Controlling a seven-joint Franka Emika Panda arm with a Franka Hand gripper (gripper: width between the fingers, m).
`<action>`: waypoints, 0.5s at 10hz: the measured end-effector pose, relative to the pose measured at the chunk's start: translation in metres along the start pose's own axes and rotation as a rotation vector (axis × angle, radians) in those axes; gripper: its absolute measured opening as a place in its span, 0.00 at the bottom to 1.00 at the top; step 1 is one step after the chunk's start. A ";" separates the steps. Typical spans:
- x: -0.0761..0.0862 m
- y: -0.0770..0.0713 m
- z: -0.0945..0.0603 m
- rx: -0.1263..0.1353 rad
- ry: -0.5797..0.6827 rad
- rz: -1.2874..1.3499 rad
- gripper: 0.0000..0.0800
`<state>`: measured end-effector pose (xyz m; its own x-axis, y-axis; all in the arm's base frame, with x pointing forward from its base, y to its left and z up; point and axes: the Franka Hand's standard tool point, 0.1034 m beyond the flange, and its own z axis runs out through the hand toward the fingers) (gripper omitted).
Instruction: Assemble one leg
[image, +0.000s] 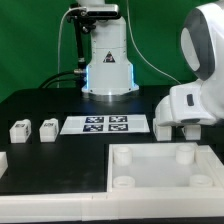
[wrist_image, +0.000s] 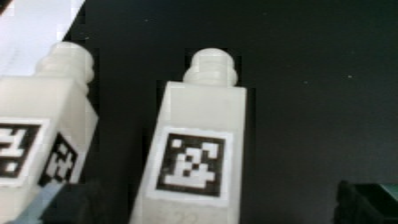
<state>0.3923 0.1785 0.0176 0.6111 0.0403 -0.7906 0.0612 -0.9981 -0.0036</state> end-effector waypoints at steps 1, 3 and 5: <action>0.000 0.000 -0.001 0.001 0.001 -0.001 0.81; 0.000 0.000 -0.001 0.000 0.001 -0.001 0.65; 0.000 0.000 -0.001 0.000 0.001 -0.001 0.48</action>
Offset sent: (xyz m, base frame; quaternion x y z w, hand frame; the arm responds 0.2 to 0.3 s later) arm 0.0000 0.0000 0.0000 0.0000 0.0000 0.0000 1.0000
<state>0.3929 0.1783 0.0178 0.6117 0.0412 -0.7900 0.0614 -0.9981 -0.0045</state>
